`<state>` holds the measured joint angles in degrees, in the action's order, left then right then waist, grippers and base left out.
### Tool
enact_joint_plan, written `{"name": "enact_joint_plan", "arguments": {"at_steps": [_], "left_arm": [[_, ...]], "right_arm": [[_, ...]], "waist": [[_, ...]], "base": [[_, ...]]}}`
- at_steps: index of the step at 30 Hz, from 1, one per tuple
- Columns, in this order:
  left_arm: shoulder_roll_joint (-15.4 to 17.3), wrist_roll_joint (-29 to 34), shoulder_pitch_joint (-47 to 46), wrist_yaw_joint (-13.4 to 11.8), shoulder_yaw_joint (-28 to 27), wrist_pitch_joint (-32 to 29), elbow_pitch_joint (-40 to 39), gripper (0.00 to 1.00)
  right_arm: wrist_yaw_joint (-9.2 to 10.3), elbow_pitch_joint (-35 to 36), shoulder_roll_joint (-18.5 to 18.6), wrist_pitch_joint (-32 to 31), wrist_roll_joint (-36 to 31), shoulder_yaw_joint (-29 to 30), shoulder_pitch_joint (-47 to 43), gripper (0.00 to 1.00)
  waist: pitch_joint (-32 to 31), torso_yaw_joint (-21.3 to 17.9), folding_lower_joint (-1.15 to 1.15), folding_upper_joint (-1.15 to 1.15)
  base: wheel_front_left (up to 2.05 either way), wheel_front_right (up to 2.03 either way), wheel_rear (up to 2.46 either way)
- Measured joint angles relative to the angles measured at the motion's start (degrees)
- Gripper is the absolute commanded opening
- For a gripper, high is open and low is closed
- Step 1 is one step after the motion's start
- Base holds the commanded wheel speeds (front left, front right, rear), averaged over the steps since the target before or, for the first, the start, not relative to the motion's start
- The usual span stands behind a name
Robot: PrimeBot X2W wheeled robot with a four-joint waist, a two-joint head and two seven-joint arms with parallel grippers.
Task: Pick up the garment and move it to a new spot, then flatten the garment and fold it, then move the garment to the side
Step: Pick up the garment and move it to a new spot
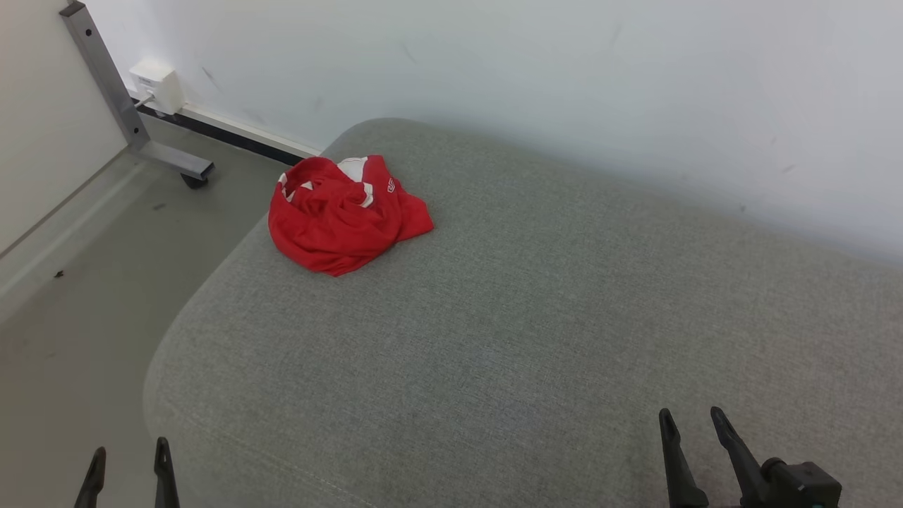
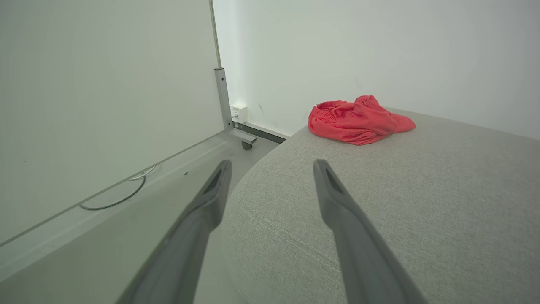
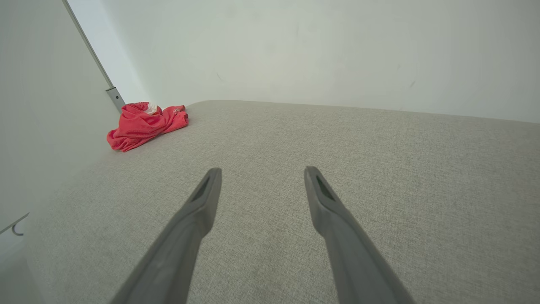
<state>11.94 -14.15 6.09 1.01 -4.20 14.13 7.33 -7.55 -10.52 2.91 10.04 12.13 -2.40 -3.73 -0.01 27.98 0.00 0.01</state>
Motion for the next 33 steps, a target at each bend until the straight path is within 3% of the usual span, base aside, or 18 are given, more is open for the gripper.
{"name": "enact_joint_plan", "arguments": {"at_steps": [7, 14, 33], "left_arm": [[0.19, -1.30, -3.19, -0.52, -1.35, 0.41, 0.45, 1.00], [2.79, -3.59, -13.83, 0.52, -3.15, 0.47, 1.33, 1.00], [14.81, -6.51, -41.40, 2.53, -5.53, -5.90, 10.14, 1.00]], "right_arm": [[0.00, 0.48, 0.01, -0.47, -0.68, 0.19, 1.13, 1.00], [0.00, 1.89, 0.49, -1.31, -1.76, 1.04, 3.84, 1.00], [0.00, 7.64, 0.71, 0.05, -4.34, 5.90, 11.28, 1.00]], "waist": [[1.15, -1.88, 0.00, 0.00], [3.98, -5.47, 0.00, 0.00], [20.18, -19.94, 0.01, 0.00]], "base": [[0.00, 0.00, 0.00], [0.00, 0.00, 0.00], [0.00, 0.00, 0.00]]}}
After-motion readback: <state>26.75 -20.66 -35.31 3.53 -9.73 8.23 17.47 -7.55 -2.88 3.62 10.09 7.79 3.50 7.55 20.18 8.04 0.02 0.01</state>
